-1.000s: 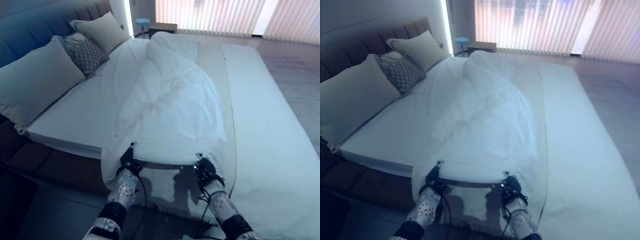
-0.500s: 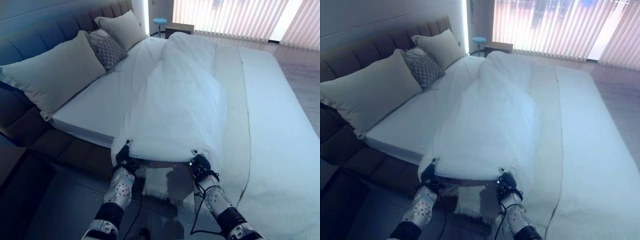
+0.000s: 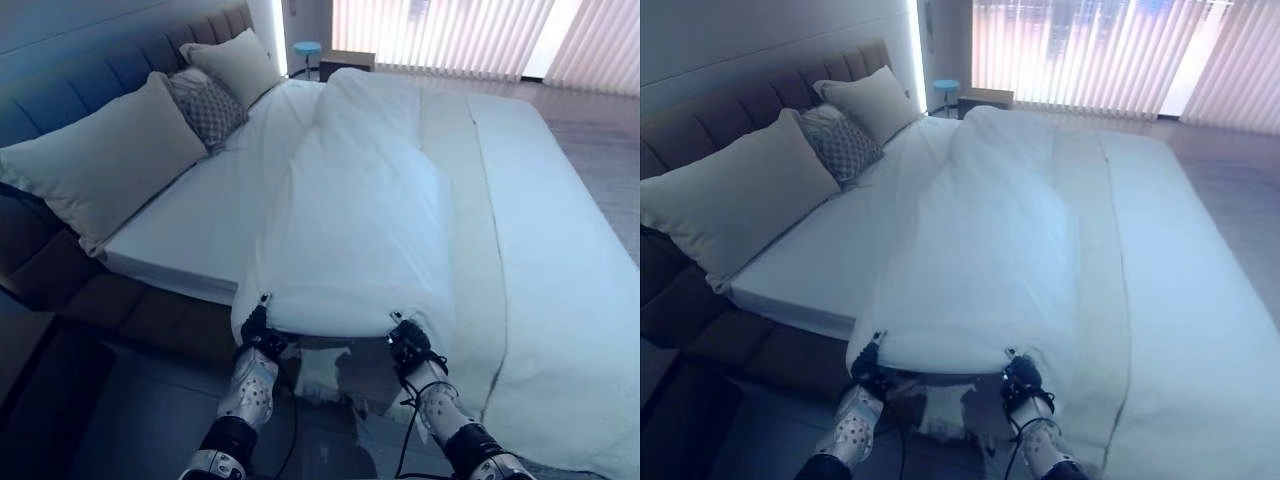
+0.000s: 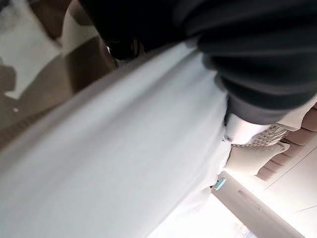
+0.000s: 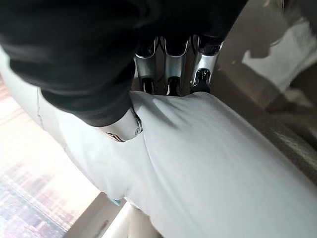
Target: Make the bed
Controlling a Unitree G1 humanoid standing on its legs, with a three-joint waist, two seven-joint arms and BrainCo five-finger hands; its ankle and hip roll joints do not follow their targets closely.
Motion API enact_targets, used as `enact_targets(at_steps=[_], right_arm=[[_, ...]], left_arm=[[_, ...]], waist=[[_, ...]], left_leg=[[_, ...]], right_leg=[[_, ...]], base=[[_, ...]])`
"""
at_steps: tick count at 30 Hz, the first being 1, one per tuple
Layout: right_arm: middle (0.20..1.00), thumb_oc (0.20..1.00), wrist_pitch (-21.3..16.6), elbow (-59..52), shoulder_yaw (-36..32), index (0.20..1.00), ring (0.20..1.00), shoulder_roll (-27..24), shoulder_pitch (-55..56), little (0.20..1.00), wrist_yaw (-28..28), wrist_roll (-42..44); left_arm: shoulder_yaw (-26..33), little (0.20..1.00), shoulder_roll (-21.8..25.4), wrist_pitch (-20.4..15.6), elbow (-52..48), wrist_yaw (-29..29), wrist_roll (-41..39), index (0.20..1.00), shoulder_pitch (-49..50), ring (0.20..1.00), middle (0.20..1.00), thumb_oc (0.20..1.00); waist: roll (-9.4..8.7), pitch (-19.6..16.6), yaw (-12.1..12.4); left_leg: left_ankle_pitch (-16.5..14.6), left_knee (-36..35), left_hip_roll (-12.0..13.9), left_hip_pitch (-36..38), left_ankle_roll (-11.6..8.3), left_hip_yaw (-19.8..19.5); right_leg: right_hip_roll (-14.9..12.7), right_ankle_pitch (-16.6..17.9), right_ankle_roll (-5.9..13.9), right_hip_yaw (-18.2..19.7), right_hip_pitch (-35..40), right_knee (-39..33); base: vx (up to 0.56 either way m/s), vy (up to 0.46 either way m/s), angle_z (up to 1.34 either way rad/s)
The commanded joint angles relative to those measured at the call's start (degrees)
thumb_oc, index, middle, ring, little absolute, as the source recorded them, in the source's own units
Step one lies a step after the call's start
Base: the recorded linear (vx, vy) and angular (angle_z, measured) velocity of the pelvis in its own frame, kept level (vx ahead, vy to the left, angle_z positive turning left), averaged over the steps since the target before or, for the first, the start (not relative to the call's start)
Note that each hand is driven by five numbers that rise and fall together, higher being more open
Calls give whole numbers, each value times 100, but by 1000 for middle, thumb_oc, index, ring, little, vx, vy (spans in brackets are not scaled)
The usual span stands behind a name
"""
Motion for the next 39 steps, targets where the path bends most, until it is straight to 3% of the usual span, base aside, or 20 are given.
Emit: enact_targets(at_steps=[1,2,3,4,6,7,8,9,10,13,14,16,18,21,24,25,28,30,34,39], right_arm=[[200,200,-365,-84,-411,200,200,-176,-359,200,-63,-92],[200,200,-365,-82,-412,200,200,-174,-364,200,-62,-92],[200,200,-373,26,-331,200,200,-129,-458,200,-3,-131],[200,200,-373,28,-331,200,200,-129,-462,200,-2,-130],[200,200,-410,39,-268,200,200,-44,-482,200,61,-92],[200,200,-411,39,-266,200,200,-43,-481,200,61,-92],[200,200,-412,31,-245,200,200,-27,-456,200,79,-93],[200,200,-437,43,-214,200,200,4,-398,200,91,-61],[200,200,-438,44,-212,200,200,5,-396,200,92,-61],[200,200,-484,36,-169,200,200,20,-282,200,55,5],[200,200,-530,36,-133,200,200,27,-221,200,11,53],[200,200,-543,30,-131,200,200,27,-207,200,-21,63],[200,200,-553,43,-207,200,200,-83,5,200,-19,49],[200,200,-523,21,-240,200,200,-190,166,200,-22,11],[200,200,-452,140,-232,200,200,-240,318,200,-31,-116],[200,200,-381,265,-256,200,200,-182,419,200,-22,-118],[200,200,-312,372,-244,200,200,-169,465,200,-16,-116],[200,200,-154,547,-208,200,200,-246,468,200,42,-297],[200,200,-43,636,-293,200,200,-350,555,200,71,-576],[200,200,-21,883,-392,200,200,-292,519,200,87,-703]], left_arm=[[482,200,1178,-647,-649,203,221,200,136,200,200,200],[483,200,1179,-647,-648,203,221,200,132,200,200,200],[496,200,1202,-642,-666,183,284,200,132,200,200,200],[497,200,1202,-642,-666,183,284,200,130,200,200,200],[539,200,1218,-648,-696,208,265,200,94,200,200,200],[540,200,1218,-648,-696,208,266,200,95,200,200,200],[567,200,1209,-638,-696,223,262,200,97,200,200,200],[631,200,1155,-622,-646,264,212,200,126,200,200,200],[631,200,1156,-622,-646,264,212,200,128,200,200,200],[690,200,1069,-594,-586,314,136,200,226,200,200,200],[752,200,1014,-597,-578,337,124,200,326,200,200,200],[782,200,1005,-588,-548,351,112,200,344,200,200,200],[742,200,918,-521,-449,274,178,200,438,200,200,200],[658,200,813,-485,-469,203,203,200,522,200,200,200],[653,200,614,-473,-280,175,69,200,630,200,200,200],[728,200,483,-434,-187,169,-84,200,801,200,200,200],[745,200,398,-375,-127,170,-162,200,1005,200,200,200],[690,200,345,-280,157,131,-78,200,1154,200,200,200],[490,200,381,-92,579,105,207,200,1092,200,200,200],[453,200,405,-71,870,73,164,200,972,200,200,200]], waist=[[44,-201,414],[32,-209,408],[154,-232,439],[149,-238,431],[200,-266,500],[199,-259,491],[194,-273,506],[146,-308,529],[145,-306,530],[19,-371,505],[-85,-385,516],[-101,-399,526],[-100,-335,400],[-82,-222,380],[-88,-58,397],[-130,-76,390],[-130,-121,420],[-113,-117,447],[-6,-92,364],[35,20,297]], left_leg=[[-263,-17,-133,52,327,363],[-239,-33,-149,40,332,359],[-78,-371,-246,146,425,452],[-55,-390,-254,140,428,446],[210,-867,-478,303,440,535],[215,-879,-478,316,436,527],[282,-997,-557,356,432,561],[368,-1112,-717,399,432,624],[365,-1112,-716,404,429,625],[465,-1105,-913,375,410,711],[466,-1081,-1026,365,419,815],[515,-1081,-1048,314,404,852],[517,-749,-1118,71,366,785],[445,-167,-1143,-236,268,797],[292,385,-1151,-538,196,525],[133,359,-963,-487,344,457],[103,215,-854,-421,410,232],[229,32,-582,-406,383,-27],[321,-329,-375,-236,383,296],[130,-263,-618,-247,517,446]], right_leg=[[-476,1534,151,-189,-309,-308],[-490,1545,153,-191,-322,-313],[-241,1143,64,-393,-340,213],[-249,1148,62,-399,-350,213],[251,568,-22,-880,-203,581],[249,556,-25,-888,-194,591],[448,383,-54,-962,-166,625],[888,56,-125,-1016,-88,603],[889,51,-127,-1014,-84,604],[1565,-219,-235,-644,3,325],[1848,-321,-364,-426,175,-163],[1897,-244,-424,-408,204,-500],[2014,-125,-503,119,292,-875],[1910,-36,-504,23,371,-1043],[1811,53,-517,94,350,-1128],[1729,108,-466,127,322,-1177],[1686,121,-438,206,298,-1213],[1592,65,-404,260,257,-1172],[1458,-33,-358,154,286,-1086],[1127,37,-182,241,198,-958]], base=[[-109,446,-46],[-136,802,-75],[-36,363,-49],[-53,635,-27],[-46,397,16],[-38,214,10],[-55,231,2],[-55,232,-3],[-56,183,-9],[-57,111,-22],[-65,80,-4],[-58,34,6],[-95,35,17],[-70,21,43],[-84,69,29],[-8,75,-1],[43,87,-16],[106,225,-25],[99,227,-10],[86,265,7]])
